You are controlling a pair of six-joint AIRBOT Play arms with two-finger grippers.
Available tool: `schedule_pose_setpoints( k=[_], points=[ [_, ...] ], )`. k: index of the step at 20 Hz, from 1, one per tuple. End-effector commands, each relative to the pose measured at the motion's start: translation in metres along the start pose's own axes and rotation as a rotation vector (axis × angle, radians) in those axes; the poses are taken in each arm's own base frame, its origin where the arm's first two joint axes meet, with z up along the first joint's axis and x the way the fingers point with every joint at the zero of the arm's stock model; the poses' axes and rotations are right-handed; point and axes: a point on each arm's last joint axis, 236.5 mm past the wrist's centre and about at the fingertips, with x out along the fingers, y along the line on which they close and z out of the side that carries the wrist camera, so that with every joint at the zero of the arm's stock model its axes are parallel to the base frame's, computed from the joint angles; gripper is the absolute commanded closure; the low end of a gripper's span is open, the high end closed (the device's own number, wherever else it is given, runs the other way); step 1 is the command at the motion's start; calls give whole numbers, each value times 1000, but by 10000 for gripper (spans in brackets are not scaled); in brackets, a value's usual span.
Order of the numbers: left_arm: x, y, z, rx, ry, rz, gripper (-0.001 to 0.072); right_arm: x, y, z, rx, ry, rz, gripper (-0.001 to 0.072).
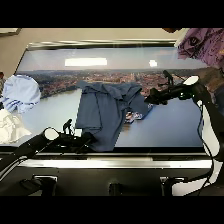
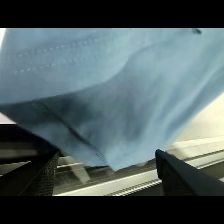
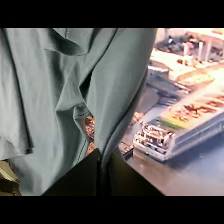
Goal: Fold the clothes and pants, and hang the long-sleeved shirts on hangers.
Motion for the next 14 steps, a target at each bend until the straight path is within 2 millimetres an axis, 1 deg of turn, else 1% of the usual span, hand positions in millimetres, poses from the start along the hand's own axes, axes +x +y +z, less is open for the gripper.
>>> schedule_pose_setpoints(
  k=[1, 2, 3, 4, 5, 6, 7, 8, 9, 11, 12, 13, 14],
  points=[
    [8, -1, 15, -15, -44, 0, 12, -1, 2, 0, -2, -2, 2, 680],
    [9, -9, 20, -8, -57, -23, 75, -1, 2, -1, -2, 0, 3, 680],
    [8, -18, 24, 7, -68, -49, 156, -1, 3, -1, -2, 4, 4, 680],
    [8, -26, 28, 19, -71, -68, 197, -1, 3, -2, -2, 7, 5, 680],
    [9, -32, 31, 31, -68, -74, 297, -1, 3, -3, -2, 11, 6, 680],
    [11, -37, 35, 48, -70, -80, 425, -1, 4, -4, -2, 14, 7, 680],
    [11, -44, 38, 80, -68, -88, 658, -1, 4, -5, 1, 19, 10, 680],
    [6, -55, 44, 137, -83, -104, 689, -3, 8, -6, 2, 20, 18, 680],
    [-2, -69, 53, 174, -108, -129, 690, -6, 14, -4, 7, 8, 32, 680],
    [-30, -100, 76, 211, -155, -193, 692, -23, 36, 13, -20, -78, 60, 681],
    [-53, -121, 90, 260, -186, -236, 692, -39, 48, 28, -44, -142, 53, 681],
    [-84, -145, 106, 310, -229, -284, 692, -61, 66, 46, -75, -222, 46, 682],
    [-119, -168, 121, 350, -280, -328, 692, -87, 85, 63, -116, -303, 39, 682]
  ],
)
